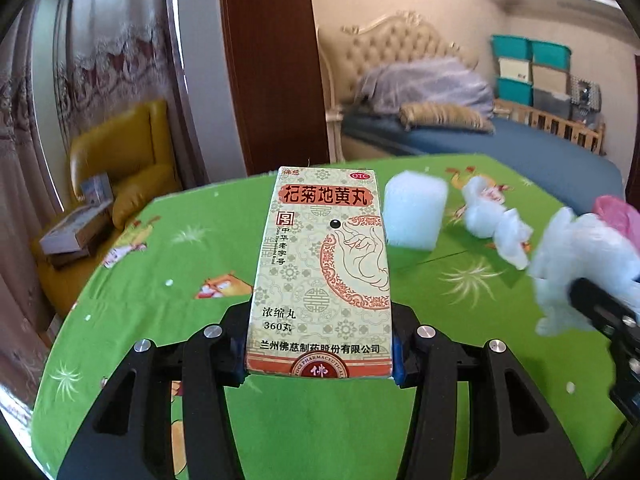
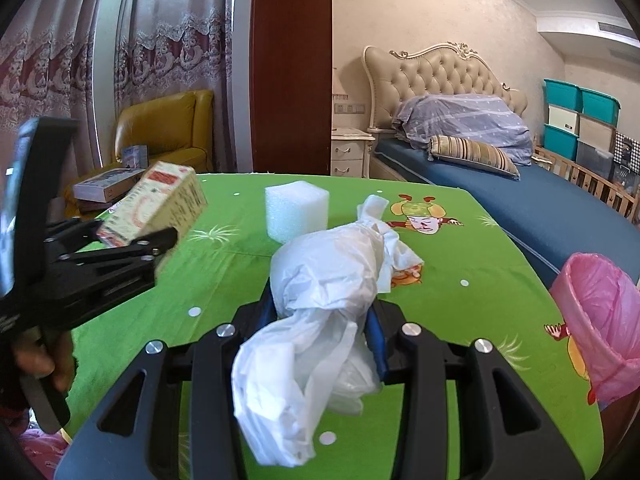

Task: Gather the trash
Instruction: 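Grasp the printed medicine box with the left tool while the right holds the plastic bag, then carry the plastic bag with the right tool while the left carries the box to the bin, then drop the plastic bag into the pink bin with the right tool while the left drops the box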

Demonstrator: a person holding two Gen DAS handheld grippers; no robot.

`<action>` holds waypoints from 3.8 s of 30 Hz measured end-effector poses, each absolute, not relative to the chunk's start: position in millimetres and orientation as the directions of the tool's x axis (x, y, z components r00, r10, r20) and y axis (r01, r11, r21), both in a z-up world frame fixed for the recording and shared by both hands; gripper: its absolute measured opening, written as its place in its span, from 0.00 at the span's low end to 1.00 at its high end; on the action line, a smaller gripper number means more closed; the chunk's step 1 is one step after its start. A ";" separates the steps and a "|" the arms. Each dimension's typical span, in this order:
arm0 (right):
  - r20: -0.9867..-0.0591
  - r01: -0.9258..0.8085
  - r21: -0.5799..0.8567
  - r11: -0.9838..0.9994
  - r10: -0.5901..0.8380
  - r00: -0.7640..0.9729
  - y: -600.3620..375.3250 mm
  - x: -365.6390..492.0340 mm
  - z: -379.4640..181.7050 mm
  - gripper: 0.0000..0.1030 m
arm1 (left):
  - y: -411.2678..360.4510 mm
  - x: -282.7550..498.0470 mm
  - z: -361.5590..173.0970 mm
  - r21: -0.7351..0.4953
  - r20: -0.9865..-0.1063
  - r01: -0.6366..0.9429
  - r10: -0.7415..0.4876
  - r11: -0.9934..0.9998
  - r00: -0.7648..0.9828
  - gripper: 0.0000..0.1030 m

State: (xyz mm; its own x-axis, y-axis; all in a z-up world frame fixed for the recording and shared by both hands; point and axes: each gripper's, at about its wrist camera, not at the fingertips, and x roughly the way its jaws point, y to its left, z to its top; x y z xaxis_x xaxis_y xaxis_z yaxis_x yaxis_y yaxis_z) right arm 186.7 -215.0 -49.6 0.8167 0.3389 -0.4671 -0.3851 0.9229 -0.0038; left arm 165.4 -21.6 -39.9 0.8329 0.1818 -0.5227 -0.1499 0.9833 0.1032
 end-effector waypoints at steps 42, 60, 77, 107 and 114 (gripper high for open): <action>-0.383 -0.252 0.000 0.968 0.233 0.894 -276.3 153.9 -25.4 0.38 | -85.0 124.2 7.4 0.151 -0.351 -0.030 0.082 0.988 0.933 0.46; -0.351 -0.109 0.008 0.994 0.105 0.930 -350.2 157.9 -21.9 0.38 | -147.4 144.9 3.3 0.158 -0.402 0.148 -0.073 0.976 0.913 0.46; -0.371 0.131 -0.051 0.990 -0.140 0.918 -490.1 182.8 -37.8 0.38 | -286.2 219.9 -2.3 -0.015 -0.510 0.520 -0.454 0.854 0.731 0.46; -0.415 0.141 -0.036 0.989 -0.143 0.898 -520.9 193.8 -53.4 0.77 | -305.2 238.4 6.4 0.040 -0.433 0.525 -0.459 0.850 0.776 0.87; -0.393 0.075 -0.057 0.996 -0.091 0.915 -430.9 184.0 -32.0 0.80 | -199.2 179.6 -1.6 0.076 -0.396 0.400 -0.340 0.914 0.853 0.87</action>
State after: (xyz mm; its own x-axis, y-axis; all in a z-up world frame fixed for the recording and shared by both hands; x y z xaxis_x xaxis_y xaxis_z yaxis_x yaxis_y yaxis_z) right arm 184.0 -430.9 -32.1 0.9148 -0.0912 -0.3935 0.0746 0.9956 -0.0573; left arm 179.5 -199.2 -1.6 0.8530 -0.3399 -0.3961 0.3995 0.9135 0.0764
